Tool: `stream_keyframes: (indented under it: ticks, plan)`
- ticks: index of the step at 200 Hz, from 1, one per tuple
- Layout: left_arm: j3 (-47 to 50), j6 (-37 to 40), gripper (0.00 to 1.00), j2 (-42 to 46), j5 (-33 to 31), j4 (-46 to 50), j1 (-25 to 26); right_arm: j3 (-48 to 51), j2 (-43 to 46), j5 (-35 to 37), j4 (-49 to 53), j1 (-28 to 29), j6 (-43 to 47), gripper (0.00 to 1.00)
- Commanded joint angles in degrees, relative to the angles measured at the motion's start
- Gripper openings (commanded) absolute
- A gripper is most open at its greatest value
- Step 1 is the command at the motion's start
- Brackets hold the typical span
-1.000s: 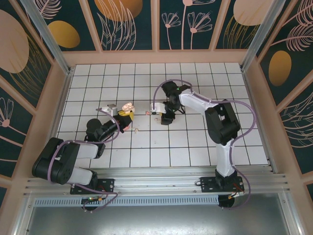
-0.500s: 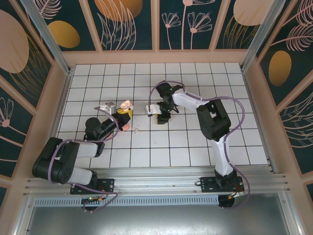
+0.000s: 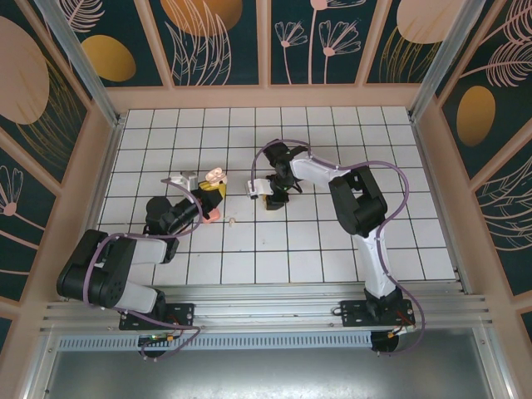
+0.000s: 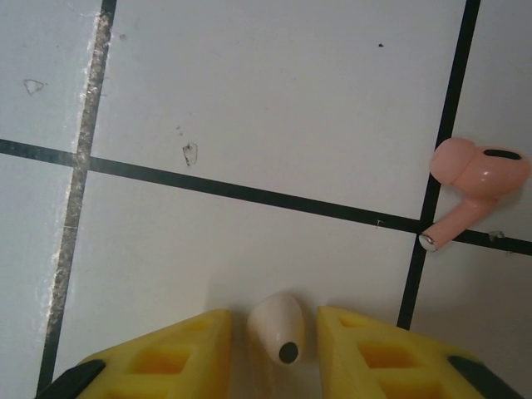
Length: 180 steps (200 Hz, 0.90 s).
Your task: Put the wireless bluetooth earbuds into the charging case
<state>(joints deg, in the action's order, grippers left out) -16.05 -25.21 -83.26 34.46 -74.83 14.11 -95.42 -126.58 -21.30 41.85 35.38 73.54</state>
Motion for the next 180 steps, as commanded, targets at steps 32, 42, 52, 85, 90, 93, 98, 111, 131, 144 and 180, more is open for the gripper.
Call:
stream_keyframes:
  ticks: [32, 42, 52, 85, 90, 93, 98, 111, 131, 144, 180]
  plan:
    - [-1.25, -0.96, 0.08, -0.11, 1.82, -2.34, -0.59, -1.49, -0.82, 3.22, -0.85, 0.48, -1.45, 0.26]
    - [-1.15, -1.32, 0.07, 0.05, 1.87, -2.67, -0.62, -1.06, -0.28, 3.71, -1.29, 0.49, -2.13, 0.25]
    - [-0.89, -1.33, 0.08, 0.45, 1.89, -2.56, -0.61, -0.39, 0.46, 3.64, -1.87, 0.48, -3.16, 0.23]
    - [-0.48, 0.22, 0.08, 2.24, 2.11, 0.41, -0.62, 4.29, 5.03, 1.16, -6.12, 0.48, -6.25, 0.21]
    - [-0.40, 0.60, 0.08, 2.38, 2.16, 0.95, -0.62, 5.11, 5.94, 0.65, -6.98, 0.46, -6.96, 0.21]
    - [-0.33, 0.87, 0.08, 2.37, 2.25, 1.19, -0.59, 5.69, 6.38, 0.39, -7.49, 0.48, -7.47, 0.21]
    - [-0.14, 1.08, 0.08, 2.46, 2.47, 1.43, -0.60, 6.56, 7.28, 0.02, -8.25, 0.47, -8.25, 0.20]
    - [0.30, 1.09, 0.08, 2.49, 3.13, 1.19, -0.66, 9.10, 9.41, -0.86, -9.97, 0.48, -10.40, 0.19]
    - [0.41, 0.78, 0.08, 2.98, 4.17, 1.72, -0.64, 13.79, 12.96, -1.16, -13.18, 0.42, -13.81, 0.19]
    - [0.50, 0.80, 0.08, 4.20, 4.43, 3.05, -0.66, 17.22, 15.67, -2.02, -15.81, 0.48, -16.92, 0.19]
    - [0.57, 3.09, 0.08, 9.15, 4.70, 9.88, -0.66, 27.49, 25.14, -6.40, -22.74, 0.27, -27.72, 0.18]
